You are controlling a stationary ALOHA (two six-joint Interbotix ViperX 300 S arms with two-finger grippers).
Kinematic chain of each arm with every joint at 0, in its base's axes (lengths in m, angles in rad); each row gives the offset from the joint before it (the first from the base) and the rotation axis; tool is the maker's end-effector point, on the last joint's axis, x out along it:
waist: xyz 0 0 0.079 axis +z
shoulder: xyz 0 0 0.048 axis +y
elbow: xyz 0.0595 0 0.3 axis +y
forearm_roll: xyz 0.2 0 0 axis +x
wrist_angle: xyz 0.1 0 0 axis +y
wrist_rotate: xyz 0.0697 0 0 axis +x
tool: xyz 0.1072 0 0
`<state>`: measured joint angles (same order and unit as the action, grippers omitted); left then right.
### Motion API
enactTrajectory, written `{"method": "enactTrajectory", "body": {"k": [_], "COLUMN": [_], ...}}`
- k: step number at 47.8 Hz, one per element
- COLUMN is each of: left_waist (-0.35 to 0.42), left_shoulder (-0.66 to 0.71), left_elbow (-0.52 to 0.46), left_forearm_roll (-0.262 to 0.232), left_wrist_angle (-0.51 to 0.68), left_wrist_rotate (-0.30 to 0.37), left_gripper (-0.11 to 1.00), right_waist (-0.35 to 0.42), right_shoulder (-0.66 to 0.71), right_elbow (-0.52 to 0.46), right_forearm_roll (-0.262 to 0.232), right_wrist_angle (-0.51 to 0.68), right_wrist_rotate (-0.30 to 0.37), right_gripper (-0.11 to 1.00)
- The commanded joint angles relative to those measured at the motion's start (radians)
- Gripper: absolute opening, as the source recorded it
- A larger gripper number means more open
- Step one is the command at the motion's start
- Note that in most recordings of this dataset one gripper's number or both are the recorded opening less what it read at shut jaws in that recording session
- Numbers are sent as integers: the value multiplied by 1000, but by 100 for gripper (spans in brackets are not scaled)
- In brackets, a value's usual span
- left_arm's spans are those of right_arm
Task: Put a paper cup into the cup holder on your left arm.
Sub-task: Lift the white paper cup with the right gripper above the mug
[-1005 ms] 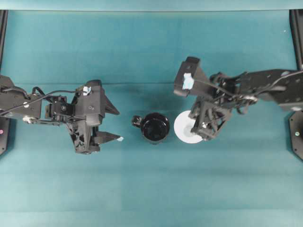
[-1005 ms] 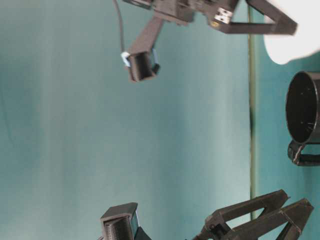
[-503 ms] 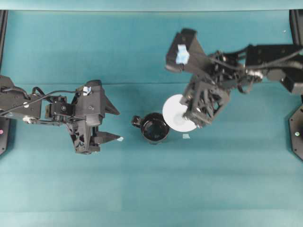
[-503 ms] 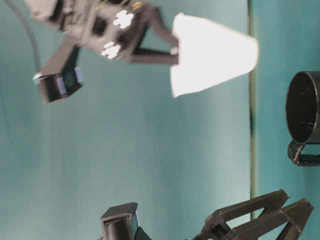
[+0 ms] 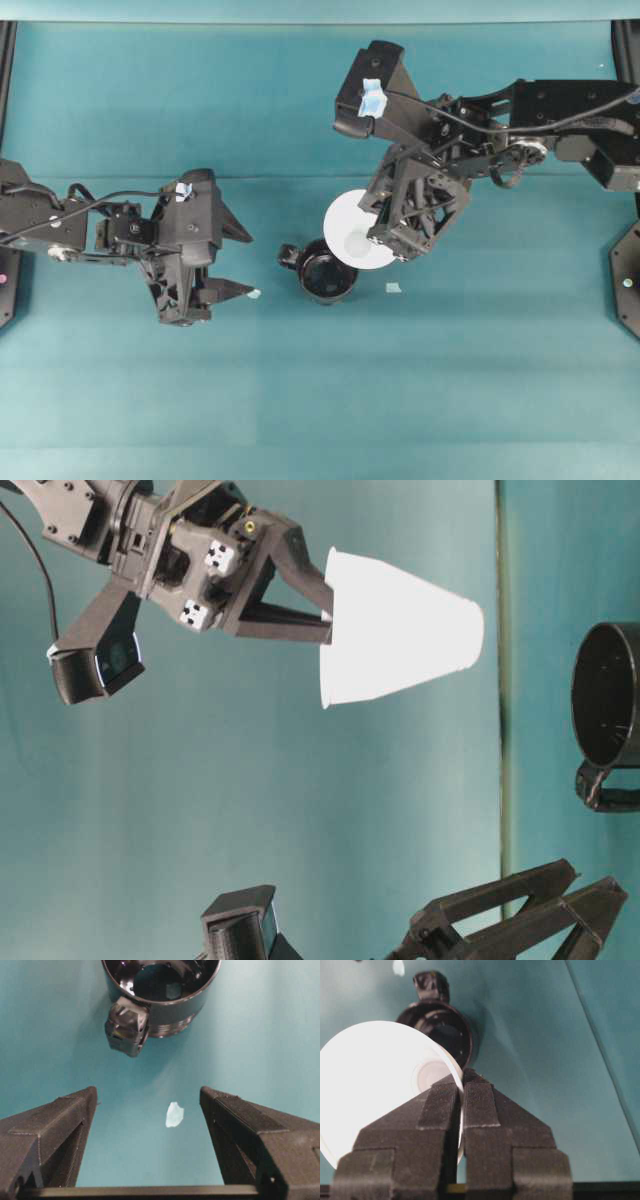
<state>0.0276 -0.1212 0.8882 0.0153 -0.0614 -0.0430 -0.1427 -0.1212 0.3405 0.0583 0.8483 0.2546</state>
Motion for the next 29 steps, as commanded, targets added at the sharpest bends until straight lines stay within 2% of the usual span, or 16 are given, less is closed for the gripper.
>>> {"method": "enactTrajectory", "body": {"k": [1,14,29], "left_waist": [2,3,9], "left_shoulder": [-3,-3,-3], "left_elbow": [-17,-17,-20], "left_forearm_roll": [3,3,2], "left_wrist_angle": [-6,-8,-8], "left_wrist_rotate": [-2,-2,-2], "left_gripper": [87,87,87], "right_waist": [0,0,3], "right_shoulder": [-11,2,92], "right_elbow": [-26,-26,-17], "right_forearm_roll": [2,2,2], "right_wrist_angle": [-8,-40,-104], "right_wrist_rotate": [21,60,60], "right_gripper": [-5,-5,-5]}}
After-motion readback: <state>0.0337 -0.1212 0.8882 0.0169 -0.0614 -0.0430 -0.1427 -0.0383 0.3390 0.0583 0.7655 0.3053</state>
